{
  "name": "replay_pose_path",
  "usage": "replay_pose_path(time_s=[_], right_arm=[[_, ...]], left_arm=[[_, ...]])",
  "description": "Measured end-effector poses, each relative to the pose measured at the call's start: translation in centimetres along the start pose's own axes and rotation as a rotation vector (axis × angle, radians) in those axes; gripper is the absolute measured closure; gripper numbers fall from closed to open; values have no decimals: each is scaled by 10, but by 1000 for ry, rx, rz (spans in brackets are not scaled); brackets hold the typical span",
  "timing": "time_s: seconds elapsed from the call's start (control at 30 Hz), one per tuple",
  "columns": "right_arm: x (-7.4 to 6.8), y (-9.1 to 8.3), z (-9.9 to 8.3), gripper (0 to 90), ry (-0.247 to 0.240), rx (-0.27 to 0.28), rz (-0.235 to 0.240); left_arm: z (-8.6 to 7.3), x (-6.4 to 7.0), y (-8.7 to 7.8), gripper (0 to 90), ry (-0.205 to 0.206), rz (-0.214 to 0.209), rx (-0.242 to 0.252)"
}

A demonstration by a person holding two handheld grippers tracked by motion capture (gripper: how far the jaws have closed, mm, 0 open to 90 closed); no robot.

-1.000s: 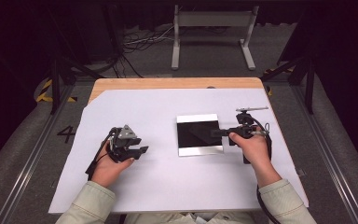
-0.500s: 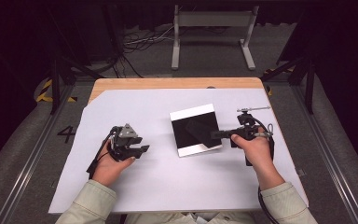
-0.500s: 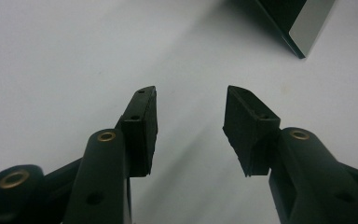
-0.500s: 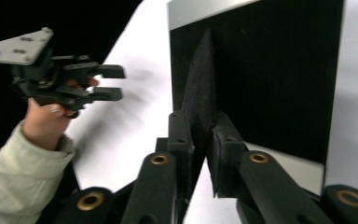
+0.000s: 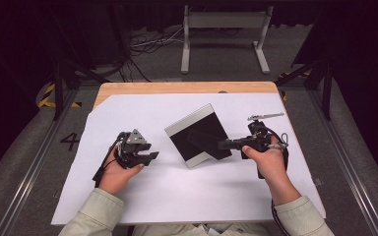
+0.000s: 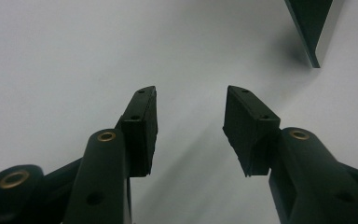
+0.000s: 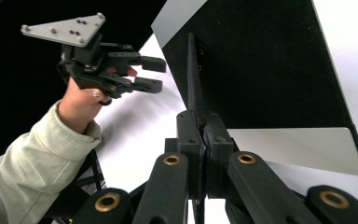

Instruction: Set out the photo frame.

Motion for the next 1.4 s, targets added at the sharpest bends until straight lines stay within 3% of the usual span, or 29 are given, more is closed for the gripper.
replay_pose_path(time_s=[0.17,0.23,0.43,0.8,0.93,1.23,1.4], right_arm=[[-3,4,-1,884,-78,61,2],[-2,6,-2,884,-134,102,2],[5,13,-4,884,-259,142,-60],[12,6,-8,880,-268,91,-87],[18,3,-12,878,-255,49,-100],[17,-1,-18,874,-287,-26,-130],[18,-3,-27,866,-295,-76,-181]], left_arm=[[0,0,0,553,-3,0,1],[0,0,0,554,-2,0,1],[0,0,0,557,0,-1,0],[2,0,1,559,-2,-4,3],[3,1,2,559,2,-7,3],[4,0,5,559,7,-16,4],[5,0,7,559,10,-17,4]])
Point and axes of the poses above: each handheld gripper's, and its own axes: y roughly forward along the jaws, z roughly out of its top, x roughly to its right, the point moved 1 cm from there along y, roughly forward along the jaws, and after that the axes turned 9 degrees about y, right-handed, at the moved point
